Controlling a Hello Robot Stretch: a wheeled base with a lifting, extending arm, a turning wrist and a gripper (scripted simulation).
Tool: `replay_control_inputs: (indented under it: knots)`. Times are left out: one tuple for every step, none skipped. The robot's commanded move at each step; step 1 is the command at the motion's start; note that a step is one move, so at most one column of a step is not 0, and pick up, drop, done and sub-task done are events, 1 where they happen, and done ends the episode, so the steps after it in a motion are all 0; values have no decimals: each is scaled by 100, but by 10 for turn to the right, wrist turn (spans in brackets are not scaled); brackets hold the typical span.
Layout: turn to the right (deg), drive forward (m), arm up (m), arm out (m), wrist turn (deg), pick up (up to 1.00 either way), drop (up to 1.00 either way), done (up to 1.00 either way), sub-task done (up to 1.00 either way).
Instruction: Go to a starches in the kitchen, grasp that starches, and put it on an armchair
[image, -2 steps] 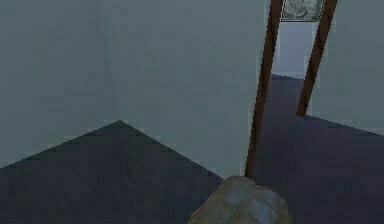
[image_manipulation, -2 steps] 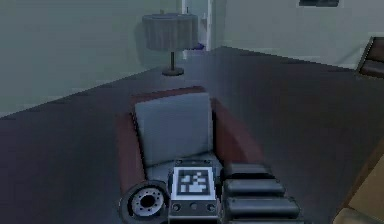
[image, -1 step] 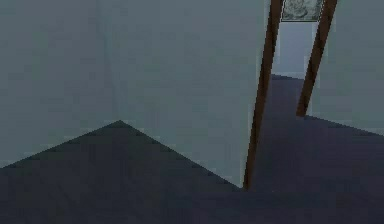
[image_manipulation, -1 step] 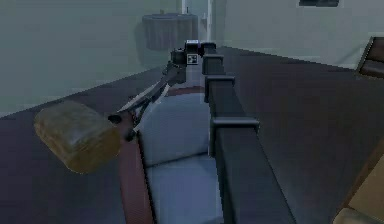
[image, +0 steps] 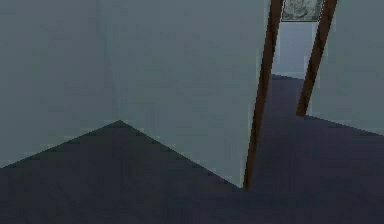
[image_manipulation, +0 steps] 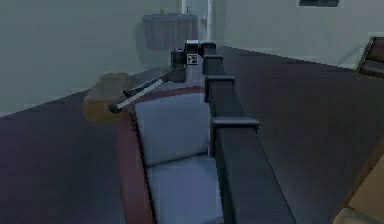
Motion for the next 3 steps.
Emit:
replay_control_inputs:
  knots:
    - [0, 0, 0, 0, 450, 0, 0, 0, 0]
    - [0, 0, 0, 0, 360, 0, 0, 0, 0]
    - [0, 0, -46, 0, 0, 0, 0, 0, 0]
